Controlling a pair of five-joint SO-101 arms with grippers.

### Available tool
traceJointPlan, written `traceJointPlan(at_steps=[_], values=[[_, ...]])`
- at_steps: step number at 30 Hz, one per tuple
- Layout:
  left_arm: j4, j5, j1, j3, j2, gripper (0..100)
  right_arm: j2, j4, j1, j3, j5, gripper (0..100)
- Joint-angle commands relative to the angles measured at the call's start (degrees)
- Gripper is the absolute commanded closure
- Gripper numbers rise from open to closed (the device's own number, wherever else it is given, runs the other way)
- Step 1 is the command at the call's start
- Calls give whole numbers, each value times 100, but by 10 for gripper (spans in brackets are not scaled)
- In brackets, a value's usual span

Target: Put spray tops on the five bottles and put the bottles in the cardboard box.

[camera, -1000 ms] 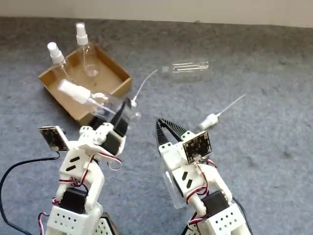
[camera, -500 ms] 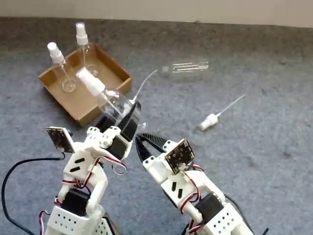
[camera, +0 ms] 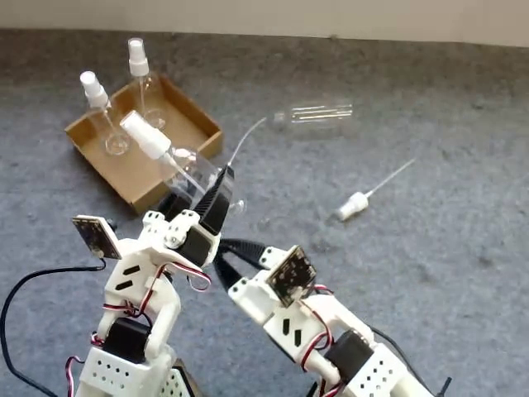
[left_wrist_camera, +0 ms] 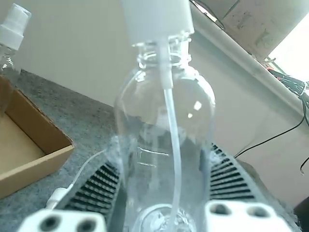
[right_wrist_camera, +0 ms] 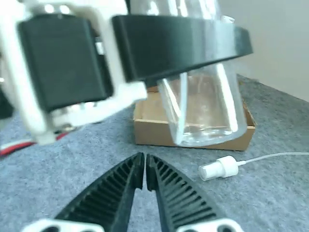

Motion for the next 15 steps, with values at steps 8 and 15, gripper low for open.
traceJointPlan(at_steps=[8, 15], values=[[-167, -18, -22, 110, -48, 947, -75, 4, -374, 734, 70, 986], [-158, -26, 303, 110, -48, 947, -75, 4, -374, 743, 70, 986]])
